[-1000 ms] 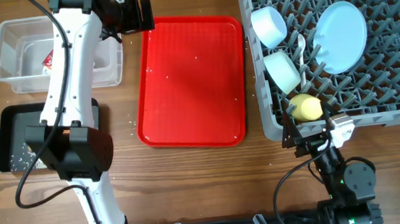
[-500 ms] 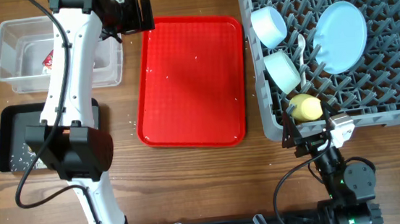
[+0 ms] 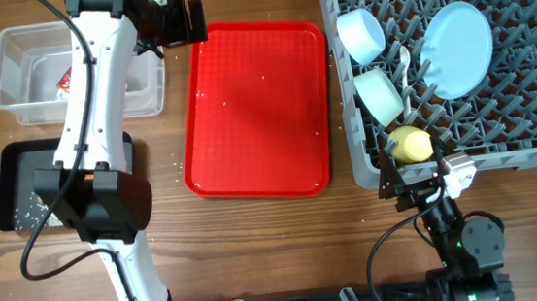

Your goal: Sort waste into correct bins and load items into the dishwasher rack

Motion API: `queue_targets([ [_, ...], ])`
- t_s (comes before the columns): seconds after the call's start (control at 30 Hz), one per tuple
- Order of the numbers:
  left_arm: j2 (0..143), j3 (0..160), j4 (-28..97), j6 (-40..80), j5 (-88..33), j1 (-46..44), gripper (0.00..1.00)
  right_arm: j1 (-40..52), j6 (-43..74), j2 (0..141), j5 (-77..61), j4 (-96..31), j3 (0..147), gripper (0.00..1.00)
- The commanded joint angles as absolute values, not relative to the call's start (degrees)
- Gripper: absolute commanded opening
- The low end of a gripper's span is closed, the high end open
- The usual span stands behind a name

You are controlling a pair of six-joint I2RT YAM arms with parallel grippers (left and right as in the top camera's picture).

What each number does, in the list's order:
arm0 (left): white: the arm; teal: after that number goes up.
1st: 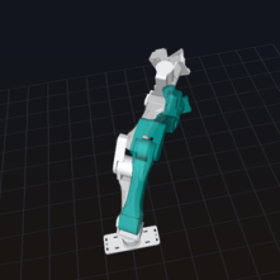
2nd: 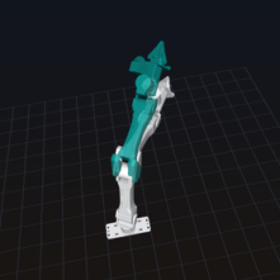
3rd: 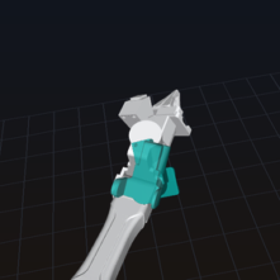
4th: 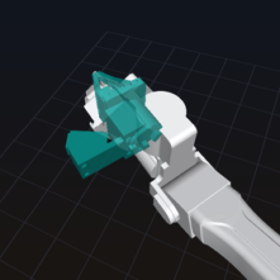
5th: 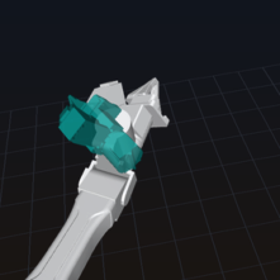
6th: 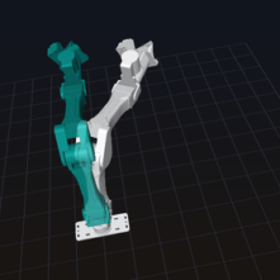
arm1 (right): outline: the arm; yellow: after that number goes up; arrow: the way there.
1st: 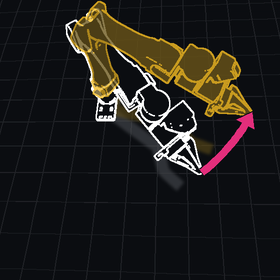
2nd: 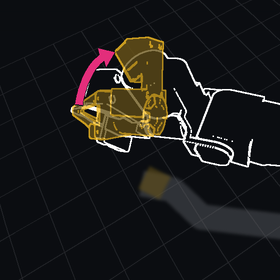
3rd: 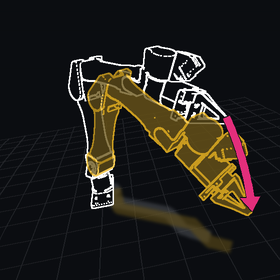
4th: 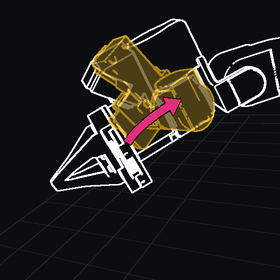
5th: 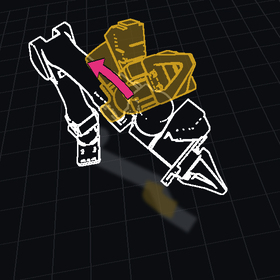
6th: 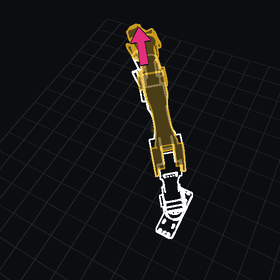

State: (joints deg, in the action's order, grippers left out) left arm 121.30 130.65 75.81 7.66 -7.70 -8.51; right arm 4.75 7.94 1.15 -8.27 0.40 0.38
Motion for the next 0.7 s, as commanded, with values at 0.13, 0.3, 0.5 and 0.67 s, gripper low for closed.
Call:
queue_targets([
  [0.13, 113.73, 130.39, 69.30, 7.92, -7.33, -8.51, 1.00, 4.43, 9.15, 0.58, -7.70, 0.58, 0.30, 1.00],
  [0.3, 108.14, 130.39, 65.69, 7.92, -4.95, -8.51, 1.00, 4.43, 9.15, 0.58, -7.70, 0.58, 0.30, 1.00],
  [0.5, 101.34, 127.94, 57.78, 7.11, -3.33, -8.49, 1.00, 4.43, 9.13, 0.58, -7.70, 0.58, 0.30, 1.00],
  [0.67, 92.55, 115.61, 46.52, 6.46, -3.36, -8.16, 1.00, 4.43, 9.13, 0.58, -7.70, 0.58, 0.30, 1.00],
])
